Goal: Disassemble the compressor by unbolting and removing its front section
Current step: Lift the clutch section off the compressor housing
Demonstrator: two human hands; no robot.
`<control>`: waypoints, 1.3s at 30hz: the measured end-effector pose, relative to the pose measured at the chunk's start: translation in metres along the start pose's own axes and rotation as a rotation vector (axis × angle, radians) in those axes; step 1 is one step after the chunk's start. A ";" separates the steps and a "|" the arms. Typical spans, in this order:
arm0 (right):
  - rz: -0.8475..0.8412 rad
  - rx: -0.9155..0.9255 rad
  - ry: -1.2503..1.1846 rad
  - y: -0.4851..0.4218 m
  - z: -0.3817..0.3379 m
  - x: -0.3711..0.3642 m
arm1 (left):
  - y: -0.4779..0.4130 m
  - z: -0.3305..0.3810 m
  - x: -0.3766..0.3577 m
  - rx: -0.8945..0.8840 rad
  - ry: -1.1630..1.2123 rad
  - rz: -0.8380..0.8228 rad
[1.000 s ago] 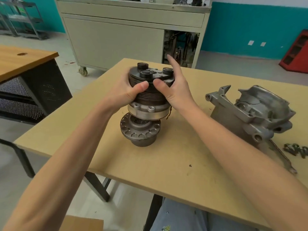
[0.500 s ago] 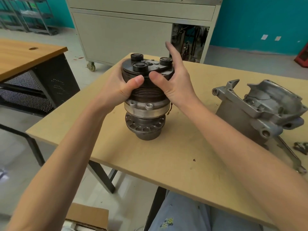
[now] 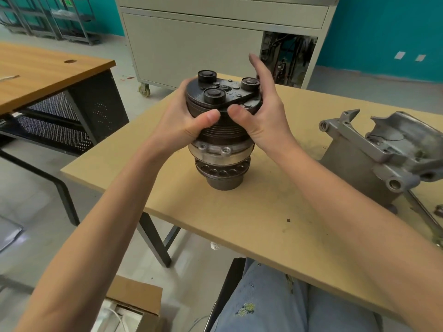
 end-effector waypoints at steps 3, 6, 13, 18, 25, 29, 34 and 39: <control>-0.005 0.013 -0.003 0.001 0.002 0.001 | 0.002 0.002 -0.001 -0.022 -0.016 0.010; -0.005 0.012 -0.019 0.006 0.006 0.003 | 0.004 0.004 -0.005 -0.038 -0.026 0.005; -0.011 0.021 -0.033 0.008 0.010 0.002 | 0.001 0.003 -0.005 -0.028 -0.051 -0.010; -0.063 0.053 0.010 -0.009 0.007 0.000 | 0.002 -0.004 -0.002 0.016 -0.025 0.065; -0.100 0.040 -0.021 -0.019 -0.002 -0.004 | -0.001 -0.004 0.001 0.070 -0.029 0.105; -0.037 0.031 -0.055 -0.005 0.002 -0.002 | 0.001 -0.002 -0.003 0.029 -0.072 0.056; 0.112 0.039 -0.081 0.015 0.002 -0.004 | -0.004 0.005 -0.005 0.013 -0.126 -0.091; 0.142 0.034 -0.085 0.019 0.001 -0.004 | -0.003 0.006 -0.007 0.010 -0.118 -0.137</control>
Point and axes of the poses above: each hand's wrist, its own y-axis away from the middle knuckle, its own x-axis out of the back of the hand, z = x × y, the point moved 4 cm from there along -y, towards the middle knuckle, and after that the axes turned 8 degrees about y, right-handed, at the moved point
